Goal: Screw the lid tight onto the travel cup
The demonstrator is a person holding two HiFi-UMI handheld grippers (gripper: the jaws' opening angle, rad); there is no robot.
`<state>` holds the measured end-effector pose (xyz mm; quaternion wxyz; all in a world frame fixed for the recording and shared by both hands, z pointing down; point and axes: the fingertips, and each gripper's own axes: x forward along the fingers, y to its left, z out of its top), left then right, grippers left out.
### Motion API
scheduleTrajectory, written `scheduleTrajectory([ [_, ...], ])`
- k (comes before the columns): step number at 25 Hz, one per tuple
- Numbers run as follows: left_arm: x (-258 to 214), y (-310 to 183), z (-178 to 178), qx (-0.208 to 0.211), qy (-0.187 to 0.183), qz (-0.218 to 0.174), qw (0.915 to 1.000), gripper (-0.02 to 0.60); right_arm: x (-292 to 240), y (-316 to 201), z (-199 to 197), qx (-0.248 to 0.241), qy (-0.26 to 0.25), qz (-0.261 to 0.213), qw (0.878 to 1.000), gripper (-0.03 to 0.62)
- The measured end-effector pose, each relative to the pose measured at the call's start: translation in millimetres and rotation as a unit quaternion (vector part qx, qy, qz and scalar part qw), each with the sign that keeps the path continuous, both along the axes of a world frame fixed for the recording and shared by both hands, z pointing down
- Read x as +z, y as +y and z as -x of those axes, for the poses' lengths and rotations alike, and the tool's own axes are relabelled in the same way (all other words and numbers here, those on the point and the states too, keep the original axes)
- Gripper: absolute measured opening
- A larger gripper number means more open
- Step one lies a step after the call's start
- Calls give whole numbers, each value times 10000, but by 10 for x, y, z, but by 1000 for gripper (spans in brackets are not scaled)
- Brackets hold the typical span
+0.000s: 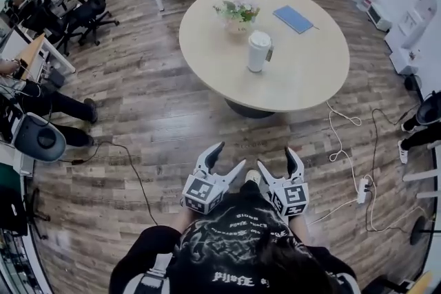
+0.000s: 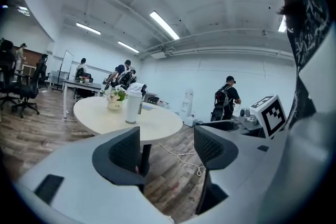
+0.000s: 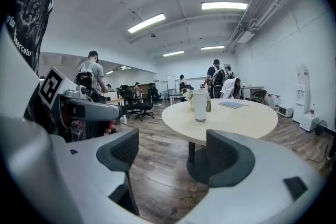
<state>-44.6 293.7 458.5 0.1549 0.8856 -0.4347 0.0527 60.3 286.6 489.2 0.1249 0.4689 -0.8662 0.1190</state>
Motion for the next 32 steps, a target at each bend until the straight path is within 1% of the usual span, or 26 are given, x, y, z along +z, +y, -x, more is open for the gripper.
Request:
scheduleTrajectory([
  [3, -4, -346, -109, -162, -7, -9, 9999, 328, -46, -414, -98, -185, 23, -53, 9998, 390],
  [7, 14, -758, -295, -387, -119, -27, 9992, 328, -102, -911, -262, -383, 36, -144, 9992, 388],
  [14, 152, -1242, -576, -784, -141, 101, 9968, 328, -50, -1456, -553, -729, 130, -160, 9971, 385],
  [18, 161, -1426, -734, -944, -78, 126, 9954, 328, -32, -1675, -719, -813, 218, -172, 9963, 380],
  [20, 135, -1515, -819, -949, -56, 102, 9954, 328, -17, -1764, -789, -815, 247, -178, 9962, 380],
  [22, 149, -1580, -871, -930, -125, 92, 9955, 328, -4, -1817, -833, -802, 171, -142, 9965, 380],
  [24, 201, -1636, -856, -961, -182, 155, 9951, 328, 1, -1869, -835, -793, 54, -99, 9968, 380],
  [27, 265, -1716, -787, -1037, -164, 318, 9940, 328, 11, -1936, -801, -806, -4, -26, 9967, 380],
  [29, 290, -1791, -767, -1052, -119, 389, 9936, 328, 43, -1976, -782, -848, 26, 55, 9964, 380],
  [32, 311, -1976, -750, -1019, -82, 406, 9939, 328, 61, -2061, -700, -1065, 230, 73, 9940, 377],
])
